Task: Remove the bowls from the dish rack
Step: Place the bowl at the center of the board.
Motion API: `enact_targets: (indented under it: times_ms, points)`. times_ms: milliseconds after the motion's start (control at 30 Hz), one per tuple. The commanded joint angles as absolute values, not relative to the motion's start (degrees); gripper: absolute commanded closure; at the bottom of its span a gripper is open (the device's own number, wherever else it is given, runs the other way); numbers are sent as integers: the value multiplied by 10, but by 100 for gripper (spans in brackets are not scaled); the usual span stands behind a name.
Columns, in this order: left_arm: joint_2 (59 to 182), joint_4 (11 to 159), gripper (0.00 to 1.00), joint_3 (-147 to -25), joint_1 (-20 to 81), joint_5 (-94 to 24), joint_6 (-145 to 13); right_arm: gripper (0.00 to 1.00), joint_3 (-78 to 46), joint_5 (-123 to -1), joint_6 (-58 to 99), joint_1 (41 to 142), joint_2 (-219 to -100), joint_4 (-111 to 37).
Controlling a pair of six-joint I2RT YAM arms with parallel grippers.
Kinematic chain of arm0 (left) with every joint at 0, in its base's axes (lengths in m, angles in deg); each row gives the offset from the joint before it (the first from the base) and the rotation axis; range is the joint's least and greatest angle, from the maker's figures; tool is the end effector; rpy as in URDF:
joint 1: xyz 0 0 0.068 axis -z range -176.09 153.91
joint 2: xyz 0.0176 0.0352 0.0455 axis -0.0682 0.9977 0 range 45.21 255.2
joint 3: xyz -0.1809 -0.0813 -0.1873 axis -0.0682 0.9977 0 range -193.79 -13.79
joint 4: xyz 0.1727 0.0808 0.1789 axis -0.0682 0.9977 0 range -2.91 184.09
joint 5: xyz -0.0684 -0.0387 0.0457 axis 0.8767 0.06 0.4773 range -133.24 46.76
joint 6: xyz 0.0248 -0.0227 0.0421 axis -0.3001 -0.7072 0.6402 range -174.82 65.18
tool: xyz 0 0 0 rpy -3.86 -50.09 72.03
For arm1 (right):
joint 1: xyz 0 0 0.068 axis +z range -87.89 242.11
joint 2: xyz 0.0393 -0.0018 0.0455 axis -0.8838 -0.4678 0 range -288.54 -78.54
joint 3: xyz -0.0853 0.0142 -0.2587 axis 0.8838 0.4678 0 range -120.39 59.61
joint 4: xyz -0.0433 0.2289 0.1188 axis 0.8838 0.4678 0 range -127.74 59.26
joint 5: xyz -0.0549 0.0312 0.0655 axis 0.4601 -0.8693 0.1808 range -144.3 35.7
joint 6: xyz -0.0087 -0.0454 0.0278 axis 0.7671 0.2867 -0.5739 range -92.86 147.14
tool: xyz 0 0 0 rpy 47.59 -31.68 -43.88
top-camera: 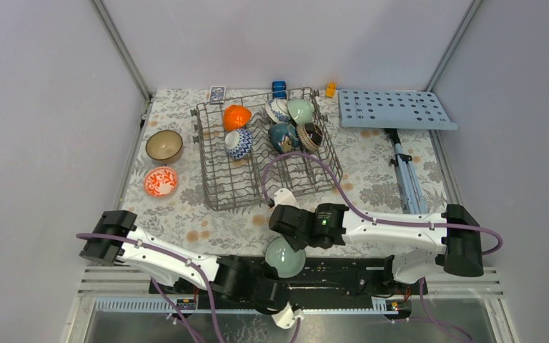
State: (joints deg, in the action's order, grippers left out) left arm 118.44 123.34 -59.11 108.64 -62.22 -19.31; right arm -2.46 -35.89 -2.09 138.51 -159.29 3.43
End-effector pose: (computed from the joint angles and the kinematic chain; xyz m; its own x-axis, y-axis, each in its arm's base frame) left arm -0.0486 -0.2306 0.2077 0.7384 0.6485 -0.1849 0.6409 -0.5897 0.4914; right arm 0.0775 0.2726 0.2591 -0.6095 -0.5492 -0.5717 -0.6730 0.7396 0.0070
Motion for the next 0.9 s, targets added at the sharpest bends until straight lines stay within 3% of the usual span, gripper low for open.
enact_targets:
  times_ms: [0, 467, 667, 800, 833, 867]
  points:
    - [1163, 1195, 100, -592, 1098, -643, -200, 61, -16, -352, -33, 1387, -1599, 22]
    - [1152, 1185, 100, -584, 1104, -648, -210, 64, 24, -393, -48, 1387, -1576, 4]
    - [1153, 1180, 100, -583, 1104, -650, -217, 79, 26, -395, -53, 1387, -1567, 4]
    - [1154, 1170, 100, -583, 1104, -668, -234, 100, 10, -383, -57, 1387, -1557, 20]
    - [1152, 1167, 95, -584, 1104, -675, -240, 100, 5, -378, -59, 1387, -1554, 26]
    - [1151, 1162, 84, -584, 1104, -683, -248, 100, 1, -370, -62, 1387, -1551, 32]
